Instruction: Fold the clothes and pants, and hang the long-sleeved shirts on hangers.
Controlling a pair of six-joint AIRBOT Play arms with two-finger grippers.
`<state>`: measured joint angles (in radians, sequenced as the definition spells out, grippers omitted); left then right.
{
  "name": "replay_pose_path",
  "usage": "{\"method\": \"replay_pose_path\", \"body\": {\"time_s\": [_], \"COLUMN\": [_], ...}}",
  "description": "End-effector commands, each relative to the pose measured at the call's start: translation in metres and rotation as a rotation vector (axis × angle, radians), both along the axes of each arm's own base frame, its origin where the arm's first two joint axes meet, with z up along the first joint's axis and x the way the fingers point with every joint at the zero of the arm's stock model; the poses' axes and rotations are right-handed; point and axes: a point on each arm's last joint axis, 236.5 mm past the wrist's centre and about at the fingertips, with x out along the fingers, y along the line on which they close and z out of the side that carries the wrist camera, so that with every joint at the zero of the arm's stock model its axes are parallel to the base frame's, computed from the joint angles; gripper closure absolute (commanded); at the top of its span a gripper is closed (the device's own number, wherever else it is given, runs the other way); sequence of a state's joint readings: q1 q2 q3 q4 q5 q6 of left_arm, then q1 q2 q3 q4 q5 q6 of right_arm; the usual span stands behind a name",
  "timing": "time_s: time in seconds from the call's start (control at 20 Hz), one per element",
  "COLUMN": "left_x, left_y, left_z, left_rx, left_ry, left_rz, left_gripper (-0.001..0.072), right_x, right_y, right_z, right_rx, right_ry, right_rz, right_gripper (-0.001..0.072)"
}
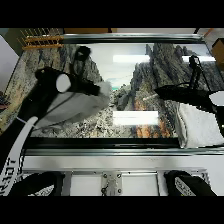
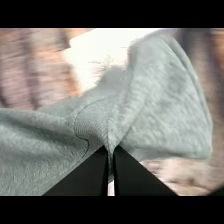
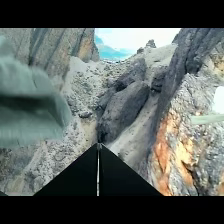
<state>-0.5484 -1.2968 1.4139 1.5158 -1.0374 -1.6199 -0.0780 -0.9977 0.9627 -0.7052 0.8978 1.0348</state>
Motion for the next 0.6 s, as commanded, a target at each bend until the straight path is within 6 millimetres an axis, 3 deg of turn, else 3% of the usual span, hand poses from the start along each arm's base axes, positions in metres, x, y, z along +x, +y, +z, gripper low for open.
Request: {"method": "replay_pose_path", "body": {"time_s": [0.0,0.15,0.2,0.25,0.3,0.35,0.4,0.5,0.55], "left_x": [-0.062,-0.06,-0.052,-0.042,-0.028,-0.013,0.004,0.028,0.031], "left_y": [-0.102,-0.147,-0.151,-0.148,-0.134,-0.111,-0.075,0.013,0.062], "left_z": [0.024,0.013,0.008,0.005,0.005,0.009,0.016,0.019,0.01], "left_rx": [-0.153,-0.235,-0.248,-0.255,-0.259,-0.245,-0.218,-0.165,-0.141], "left_ry": [-0.029,-0.054,-0.061,-0.063,-0.045,-0.028,-0.013,0.017,0.05], "left_rz": [-0.171,-0.181,-0.167,-0.143,-0.086,-0.029,0.04,0.194,0.291], "left_gripper": [0.07,0.07,0.0642,0.029,0.0012,0.0018,0.0018,0.0018,0.0019], "right_x": [0.002,0.015,0.016,0.014,0.01,0.004,-0.002,-0.016,-0.022], "right_y": [0.004,-0.038,-0.056,-0.07,-0.082,-0.089,-0.093,-0.09,-0.087], "right_z": [0.01,0.023,0.026,0.027,0.026,0.023,0.02,0.01,0.004], "right_rx": [0.05,0.039,0.044,0.057,0.066,0.069,0.075,0.072,0.058], "right_ry": [-0.015,-0.073,-0.074,-0.06,-0.042,-0.019,0.007,0.067,0.093], "right_rz": [-0.008,-0.132,-0.178,-0.214,-0.236,-0.239,-0.232,-0.189,-0.167], "right_gripper": [0.0681,0.0681,0.0682,0.0681,0.0681,0.0681,0.0681,0.0682,0.0682]}}
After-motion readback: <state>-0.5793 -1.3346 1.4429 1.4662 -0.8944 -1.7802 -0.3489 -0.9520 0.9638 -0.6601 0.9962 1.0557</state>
